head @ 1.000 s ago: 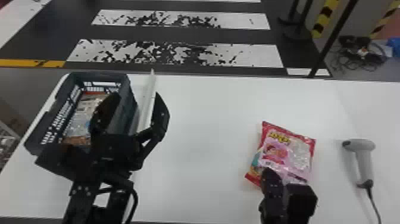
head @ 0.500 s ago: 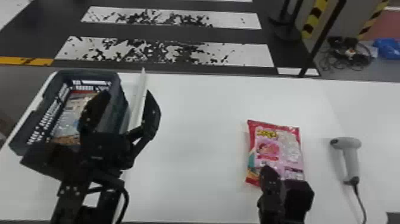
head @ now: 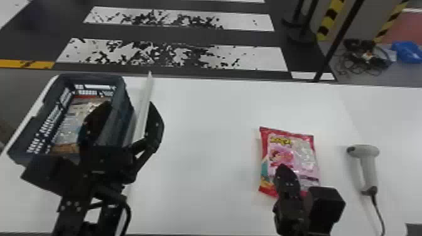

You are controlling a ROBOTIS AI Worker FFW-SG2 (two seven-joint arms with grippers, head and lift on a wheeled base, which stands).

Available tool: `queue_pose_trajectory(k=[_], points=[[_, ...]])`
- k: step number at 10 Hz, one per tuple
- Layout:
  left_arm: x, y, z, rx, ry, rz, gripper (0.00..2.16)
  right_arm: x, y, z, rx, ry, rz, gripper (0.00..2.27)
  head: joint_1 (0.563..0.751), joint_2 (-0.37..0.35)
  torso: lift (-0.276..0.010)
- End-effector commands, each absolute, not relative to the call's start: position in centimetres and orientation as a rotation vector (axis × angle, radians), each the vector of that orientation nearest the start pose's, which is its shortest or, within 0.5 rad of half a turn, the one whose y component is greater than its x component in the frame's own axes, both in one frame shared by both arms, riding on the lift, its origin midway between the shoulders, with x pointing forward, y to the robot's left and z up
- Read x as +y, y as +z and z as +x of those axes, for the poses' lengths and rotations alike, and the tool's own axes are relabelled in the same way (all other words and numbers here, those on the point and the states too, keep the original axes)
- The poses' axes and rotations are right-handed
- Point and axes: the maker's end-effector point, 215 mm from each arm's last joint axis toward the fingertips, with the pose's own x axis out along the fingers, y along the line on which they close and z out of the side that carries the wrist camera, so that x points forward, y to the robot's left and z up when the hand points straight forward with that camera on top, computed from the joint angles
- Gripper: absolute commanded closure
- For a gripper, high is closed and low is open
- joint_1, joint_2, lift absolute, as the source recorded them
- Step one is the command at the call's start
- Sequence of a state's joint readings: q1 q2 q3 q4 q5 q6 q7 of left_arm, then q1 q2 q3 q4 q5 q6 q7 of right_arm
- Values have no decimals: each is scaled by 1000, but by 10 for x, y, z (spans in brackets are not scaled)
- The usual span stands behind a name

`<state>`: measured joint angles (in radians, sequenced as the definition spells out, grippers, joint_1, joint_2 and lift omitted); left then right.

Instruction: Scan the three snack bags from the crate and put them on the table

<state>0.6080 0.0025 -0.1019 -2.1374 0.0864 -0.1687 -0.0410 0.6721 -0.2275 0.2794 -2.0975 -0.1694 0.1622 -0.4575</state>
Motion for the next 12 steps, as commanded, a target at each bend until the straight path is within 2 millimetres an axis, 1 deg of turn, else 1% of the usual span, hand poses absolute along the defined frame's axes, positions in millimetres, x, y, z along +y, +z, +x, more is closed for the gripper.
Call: queue_pose_trajectory(k=[1,2,3,4,5,7,8,9,12], points=[[179,-287,407,-115,-98,-117,36,-196,-434,368,347,-108,5,2132,695,-25,-94],[182,-291,404,-105,-93,-113,36,-202,-438,379,348,-113,-23,2132,695,-23,-94],[185,-290,401,-103,-88,-110,36,-210,-449,392,348,-115,-68,2132,695,-25,-94],[184,-291,399,-98,-91,-111,36,-217,-465,396,362,-123,-98,2132,695,-31,-94],[184,-290,397,-98,-100,-119,36,-229,-479,396,367,-137,-122,2132,695,-35,-94],[188,-287,389,-97,-102,-118,36,-240,-488,401,342,-141,-141,2132,695,-64,-94],[187,-288,387,-91,-107,-117,36,-249,-489,407,332,-144,-149,2132,695,-71,-94],[188,-288,386,-90,-107,-115,36,-253,-494,410,341,-140,-143,2132,695,-80,-94],[188,-289,386,-88,-106,-114,36,-255,-514,409,342,-111,-143,2132,695,-91,-94]])
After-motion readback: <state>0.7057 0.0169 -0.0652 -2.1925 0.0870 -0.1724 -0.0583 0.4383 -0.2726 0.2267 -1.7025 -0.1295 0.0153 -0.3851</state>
